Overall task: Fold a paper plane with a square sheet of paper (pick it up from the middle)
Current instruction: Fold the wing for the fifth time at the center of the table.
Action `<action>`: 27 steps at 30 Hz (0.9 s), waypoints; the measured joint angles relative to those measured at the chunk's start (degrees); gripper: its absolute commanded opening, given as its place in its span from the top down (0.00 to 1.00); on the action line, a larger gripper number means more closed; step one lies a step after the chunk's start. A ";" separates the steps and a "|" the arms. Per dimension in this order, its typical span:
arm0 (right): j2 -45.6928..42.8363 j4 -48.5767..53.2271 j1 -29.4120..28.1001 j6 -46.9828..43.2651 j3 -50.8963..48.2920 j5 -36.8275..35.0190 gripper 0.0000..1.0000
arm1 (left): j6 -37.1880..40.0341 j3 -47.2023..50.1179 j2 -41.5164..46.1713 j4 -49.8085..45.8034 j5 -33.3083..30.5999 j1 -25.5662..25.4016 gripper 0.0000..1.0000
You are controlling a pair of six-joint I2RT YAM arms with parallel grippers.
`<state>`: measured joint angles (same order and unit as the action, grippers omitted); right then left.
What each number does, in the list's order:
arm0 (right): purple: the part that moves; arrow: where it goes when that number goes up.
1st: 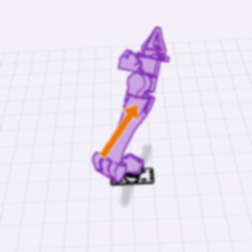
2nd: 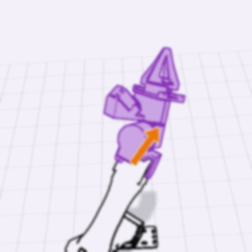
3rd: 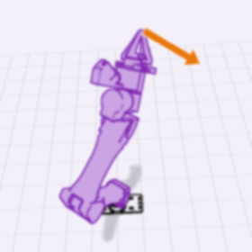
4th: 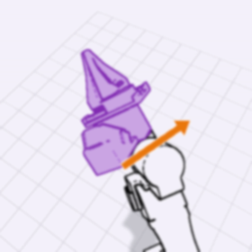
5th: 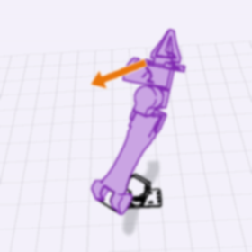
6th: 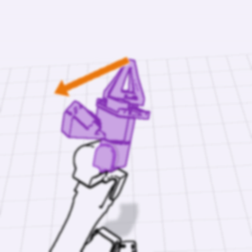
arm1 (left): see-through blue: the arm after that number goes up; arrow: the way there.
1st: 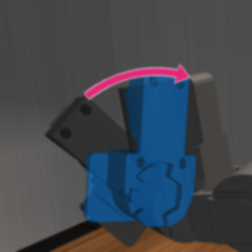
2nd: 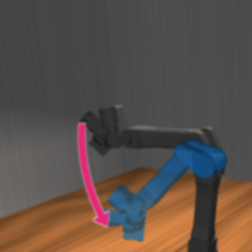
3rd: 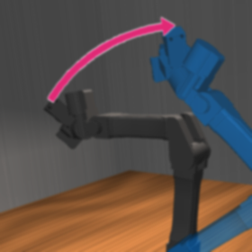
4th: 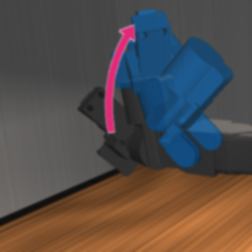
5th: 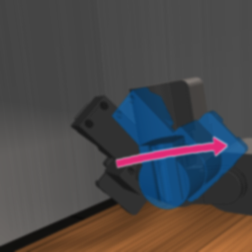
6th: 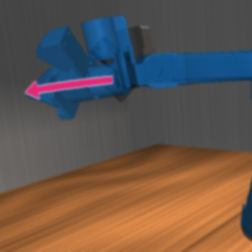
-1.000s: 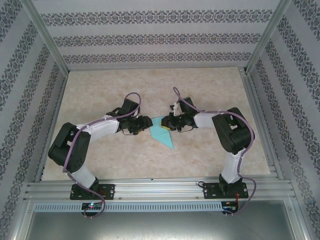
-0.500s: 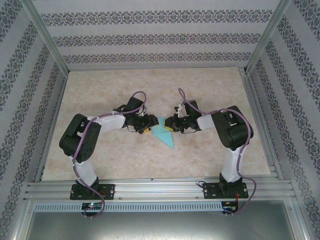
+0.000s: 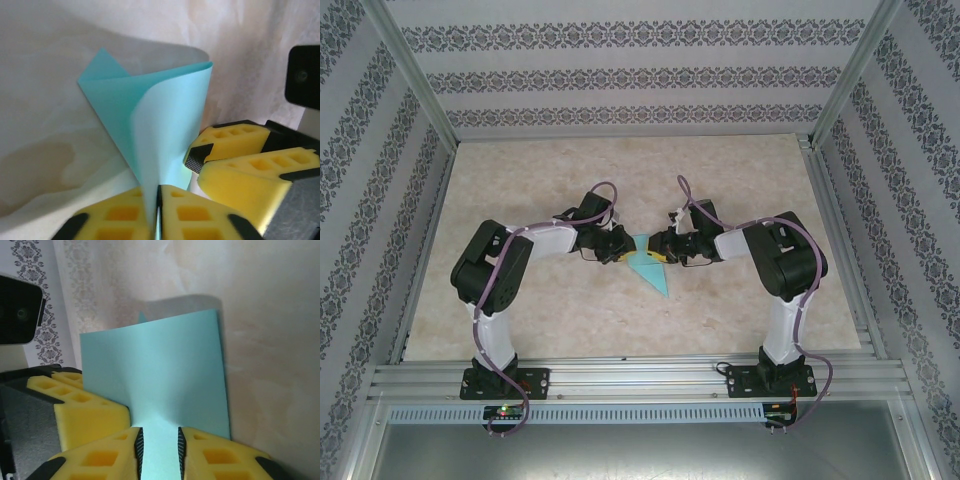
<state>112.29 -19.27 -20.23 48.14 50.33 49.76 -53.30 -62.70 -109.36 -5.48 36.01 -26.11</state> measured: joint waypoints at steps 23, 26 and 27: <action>-29.53 5.57 -29.40 -38.82 -18.67 -54.27 0.53 | -0.15 -3.10 -0.11 -1.86 -0.20 0.00 0.99; -26.43 5.31 -32.24 -43.15 -18.05 -60.46 0.53 | -0.13 -3.13 -0.11 -2.21 -0.20 0.00 0.99; -25.44 5.31 -32.94 -44.28 -17.68 -62.01 0.53 | -0.13 -3.13 -0.11 -2.34 -0.20 0.00 0.99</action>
<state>86.85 -13.96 -53.17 3.86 32.64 -12.25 -53.43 -65.82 -109.47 -7.81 35.81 -26.11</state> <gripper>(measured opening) 0.471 0.063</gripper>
